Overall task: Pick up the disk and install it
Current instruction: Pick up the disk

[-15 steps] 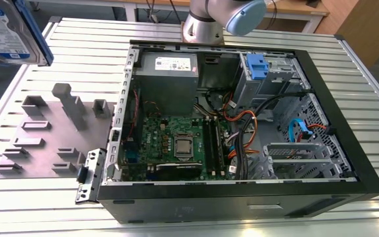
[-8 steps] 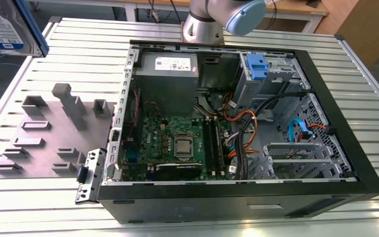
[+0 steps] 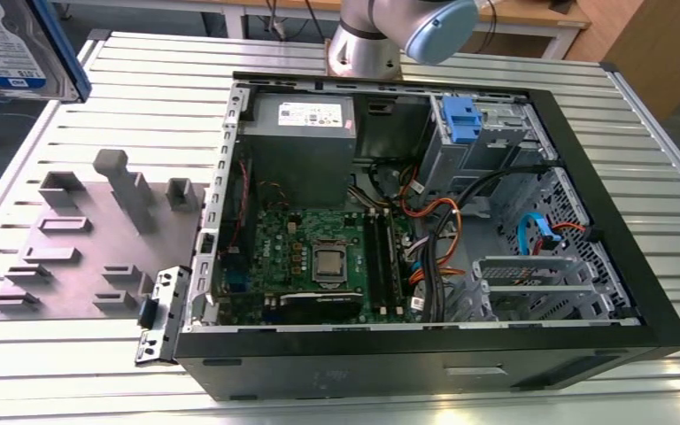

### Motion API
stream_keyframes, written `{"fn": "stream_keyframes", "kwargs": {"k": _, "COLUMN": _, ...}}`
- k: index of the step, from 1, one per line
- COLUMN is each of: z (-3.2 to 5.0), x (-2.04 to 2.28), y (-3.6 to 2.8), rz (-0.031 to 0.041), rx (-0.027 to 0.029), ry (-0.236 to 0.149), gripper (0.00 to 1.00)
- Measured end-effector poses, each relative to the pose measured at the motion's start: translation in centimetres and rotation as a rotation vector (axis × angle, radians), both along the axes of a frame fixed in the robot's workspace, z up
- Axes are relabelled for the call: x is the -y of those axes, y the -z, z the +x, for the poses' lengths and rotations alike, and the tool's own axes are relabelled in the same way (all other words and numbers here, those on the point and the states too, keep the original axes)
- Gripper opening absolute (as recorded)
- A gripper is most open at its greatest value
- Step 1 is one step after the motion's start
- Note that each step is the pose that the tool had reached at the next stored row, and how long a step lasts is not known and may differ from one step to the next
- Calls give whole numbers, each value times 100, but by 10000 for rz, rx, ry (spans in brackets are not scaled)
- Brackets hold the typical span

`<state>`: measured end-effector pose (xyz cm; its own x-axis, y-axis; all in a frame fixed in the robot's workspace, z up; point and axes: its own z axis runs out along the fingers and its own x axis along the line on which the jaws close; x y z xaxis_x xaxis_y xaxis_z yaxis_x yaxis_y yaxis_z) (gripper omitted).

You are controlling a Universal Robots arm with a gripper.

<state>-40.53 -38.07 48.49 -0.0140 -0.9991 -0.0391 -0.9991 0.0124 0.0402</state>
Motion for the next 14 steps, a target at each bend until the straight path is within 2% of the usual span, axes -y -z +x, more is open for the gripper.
{"fn": "stream_keyframes", "kwargs": {"k": 8, "z": 163, "x": 0, "y": 0, "rz": -1, "rx": 0, "ry": 0, "gripper": 35}}
{"fn": "stream_keyframes", "kwargs": {"k": 14, "z": 318, "x": 0, "y": -1, "rz": -1, "rx": -1, "ry": 0, "gripper": 35}}
